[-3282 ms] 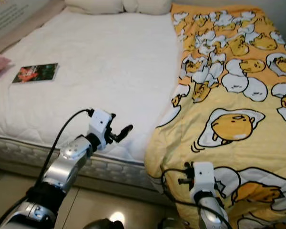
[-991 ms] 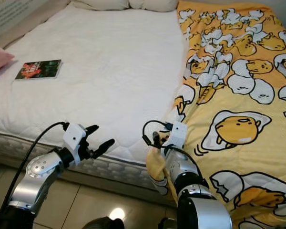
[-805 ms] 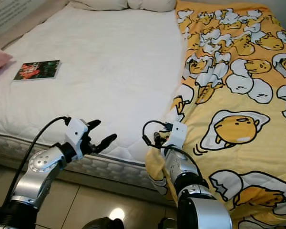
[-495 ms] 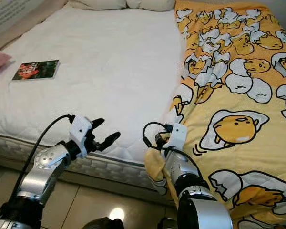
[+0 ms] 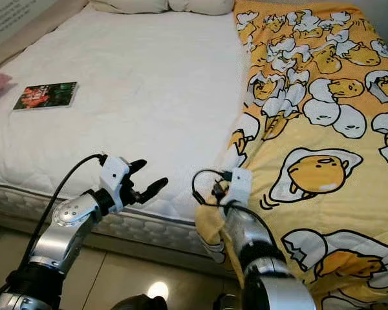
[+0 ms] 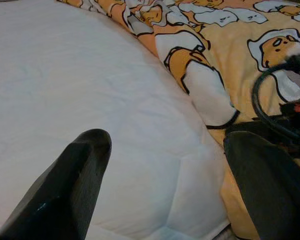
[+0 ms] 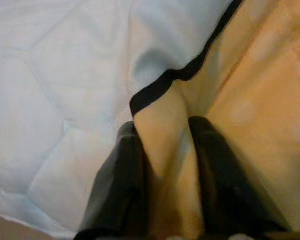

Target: Clean up the room

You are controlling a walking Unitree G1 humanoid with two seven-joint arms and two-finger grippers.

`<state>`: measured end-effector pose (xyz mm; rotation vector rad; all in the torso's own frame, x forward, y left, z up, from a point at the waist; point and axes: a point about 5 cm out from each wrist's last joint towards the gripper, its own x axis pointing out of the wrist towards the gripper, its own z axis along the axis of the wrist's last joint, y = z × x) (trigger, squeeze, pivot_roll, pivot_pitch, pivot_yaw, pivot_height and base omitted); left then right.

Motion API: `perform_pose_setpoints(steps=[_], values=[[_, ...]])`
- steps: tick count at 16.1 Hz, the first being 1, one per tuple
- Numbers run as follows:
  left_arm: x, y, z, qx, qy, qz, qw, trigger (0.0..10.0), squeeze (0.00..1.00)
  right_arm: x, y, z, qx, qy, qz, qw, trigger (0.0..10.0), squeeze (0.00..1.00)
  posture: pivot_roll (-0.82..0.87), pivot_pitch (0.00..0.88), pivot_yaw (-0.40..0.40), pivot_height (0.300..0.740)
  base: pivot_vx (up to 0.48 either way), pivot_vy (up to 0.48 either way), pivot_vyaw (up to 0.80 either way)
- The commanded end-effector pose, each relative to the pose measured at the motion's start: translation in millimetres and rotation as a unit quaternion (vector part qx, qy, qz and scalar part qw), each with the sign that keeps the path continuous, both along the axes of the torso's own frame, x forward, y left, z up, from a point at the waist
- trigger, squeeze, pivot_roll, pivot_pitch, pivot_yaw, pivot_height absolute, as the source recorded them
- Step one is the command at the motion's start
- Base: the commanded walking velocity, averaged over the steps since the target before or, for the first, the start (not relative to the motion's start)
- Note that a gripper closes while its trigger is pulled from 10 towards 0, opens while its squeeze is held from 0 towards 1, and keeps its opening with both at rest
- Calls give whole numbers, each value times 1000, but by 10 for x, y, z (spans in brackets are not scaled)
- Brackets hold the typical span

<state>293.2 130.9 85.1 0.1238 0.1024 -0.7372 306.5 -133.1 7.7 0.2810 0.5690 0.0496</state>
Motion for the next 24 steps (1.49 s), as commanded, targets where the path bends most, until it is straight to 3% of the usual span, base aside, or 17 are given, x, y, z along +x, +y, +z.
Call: perform_pose_setpoints(steps=[1, 4, 6, 8, 10, 13, 14, 15, 16, 17, 19, 20, 22, 23, 24], values=[[-25, 14, -30, 3, 3, 0, 1000, 10000, 0, -165, 20, -160, -3, 35, 23, 999, 0, 0, -43, 86, 60, 740, 0, 0, 0], [-32, 12, -36, 2, 3, 1, 1000, 10000, 0, -460, -229, -294, -14, 53, 23, 998, 0, 0, -55, 89, 56, 740, 0, 0, 0], [-34, 0, -47, 1, 4, -1, 1000, 10000, 0, -825, -463, -371, -28, 75, 35, 996, 0, 0, -81, 89, 50, 740, 0, 0, 0], [-29, -19, -55, -1, 5, -2, 1000, 10000, 0, -1088, -629, -417, -44, 97, 39, 994, 0, 0, -98, 85, 48, 740, 0, 0, 0], [-20, -56, -66, -2, 6, -9, 1000, 10000, 0, -1242, -763, -397, -67, 102, 44, 992, 0, 0, -111, 76, 50, 740, 0, 0, 0], [13, -89, -47, -4, 3, -13, 1000, 10000, 0, -1220, -845, -292, -112, 95, 63, 987, 0, 0, -114, 63, 48, 740, 0, 0, 0], [22, -88, -47, -4, 2, -12, 1000, 10000, 0, -1105, -852, -256, -140, 81, 58, 985, 0, 0, -113, 58, 49, 740, 0, 0, 0], [27, -92, -45, -5, 1, -11, 1000, 10000, 0, -834, -758, -84, -150, 18, 48, 987, 10000, 0, -106, 53, 51, 740, 0, 0, 0], [30, -95, -44, -5, 0, -11, 1000, 10000, 0, -740, -719, -11, -157, -5, 47, 986, 10000, 0, -107, 53, 51, 740, 0, 0, 0], [36, -97, -43, -5, 0, -12, 1000, 10000, 0, -561, -577, 102, -150, -40, 61, 986, 10000, 0, -101, 53, 49, 740, 0, 0, 0], [44, -94, -34, -3, -2, -12, 1000, 10000, 0, -408, -453, 208, -131, -62, 64, 987, 10000, 0, -89, 53, 50, 740, 0, 0, 0], [55, -61, -16, -3, -5, -7, 1000, 10000, 0, -289, -365, 255, -135, -58, 67, 987, 10000, 0, -75, 60, 49, 740, 0, 0, 0], [44, -40, -18, -2, -6, -5, 1000, 10000, 0, -314, -361, 207, -126, -21, 61, 990, 10000, 0, -64, 63, 43, 740, 0, 0, 0], [32, -30, -22, -1, -6, -4, 1000, 10000, 0, -407, -390, 162, -127, 1, 60, 990, 10000, 647, -61, 67, 39, 740, 0, 0, 0], [21, -29, -22, -1, -6, -4, 1000, 10000, 0, -611, -461, 82, -134, 26, 61, 989, 10000, 961, -64, 71, 35, 740, 0, 0, 0]])
